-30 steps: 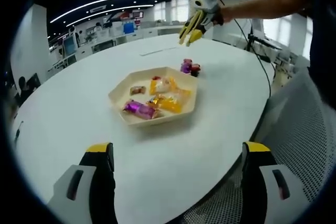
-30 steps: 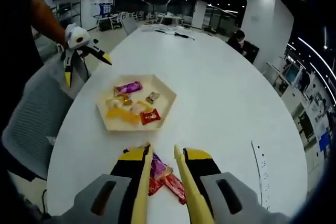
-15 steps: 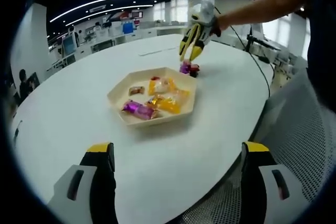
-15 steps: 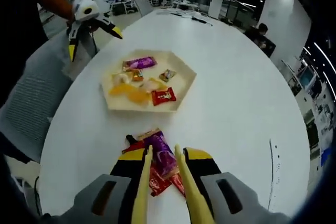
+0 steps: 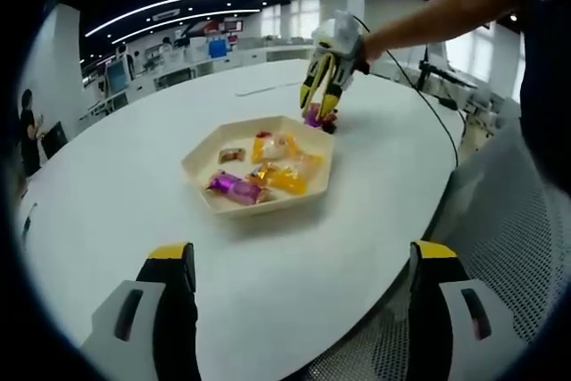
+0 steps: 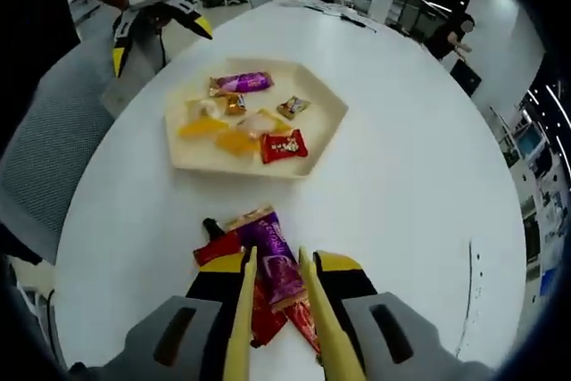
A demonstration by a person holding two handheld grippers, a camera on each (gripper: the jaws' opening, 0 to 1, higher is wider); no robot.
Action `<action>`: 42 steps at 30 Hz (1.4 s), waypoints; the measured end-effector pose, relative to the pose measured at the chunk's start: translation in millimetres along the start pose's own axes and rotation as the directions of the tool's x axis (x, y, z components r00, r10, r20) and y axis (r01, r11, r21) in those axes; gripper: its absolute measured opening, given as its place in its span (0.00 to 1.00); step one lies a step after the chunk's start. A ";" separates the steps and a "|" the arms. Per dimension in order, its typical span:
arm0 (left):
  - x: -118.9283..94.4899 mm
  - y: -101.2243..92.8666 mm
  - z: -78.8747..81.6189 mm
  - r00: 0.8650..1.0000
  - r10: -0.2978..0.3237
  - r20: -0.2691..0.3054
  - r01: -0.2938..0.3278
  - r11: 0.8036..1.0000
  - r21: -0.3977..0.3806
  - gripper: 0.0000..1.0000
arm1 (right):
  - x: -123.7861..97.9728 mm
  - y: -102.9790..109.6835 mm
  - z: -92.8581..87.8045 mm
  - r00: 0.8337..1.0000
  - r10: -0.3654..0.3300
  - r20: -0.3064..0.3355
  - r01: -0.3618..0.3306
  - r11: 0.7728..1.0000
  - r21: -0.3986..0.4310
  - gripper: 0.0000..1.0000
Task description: Place the target food into the container with the food tongs after gripping and lifting it, then release it inside without dropping or visibly crushing the food.
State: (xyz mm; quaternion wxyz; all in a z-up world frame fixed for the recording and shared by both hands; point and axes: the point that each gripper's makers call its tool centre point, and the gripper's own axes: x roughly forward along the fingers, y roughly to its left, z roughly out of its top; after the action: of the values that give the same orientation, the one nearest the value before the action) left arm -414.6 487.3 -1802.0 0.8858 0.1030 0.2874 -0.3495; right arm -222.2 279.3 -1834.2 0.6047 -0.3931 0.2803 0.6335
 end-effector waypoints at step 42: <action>-0.2 2.8 -1.4 1.000 0.011 -0.006 -0.011 1.000 -0.003 0.95 | -1.1 -9.8 -12.1 0.993 -0.057 -0.103 0.085 0.950 0.300 0.21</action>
State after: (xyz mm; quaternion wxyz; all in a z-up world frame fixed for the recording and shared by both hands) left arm -413.4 490.0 -1803.1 0.8870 0.1044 0.2902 -0.3437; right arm -210.7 269.7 -1838.6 0.6665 -0.3344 0.3881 0.5415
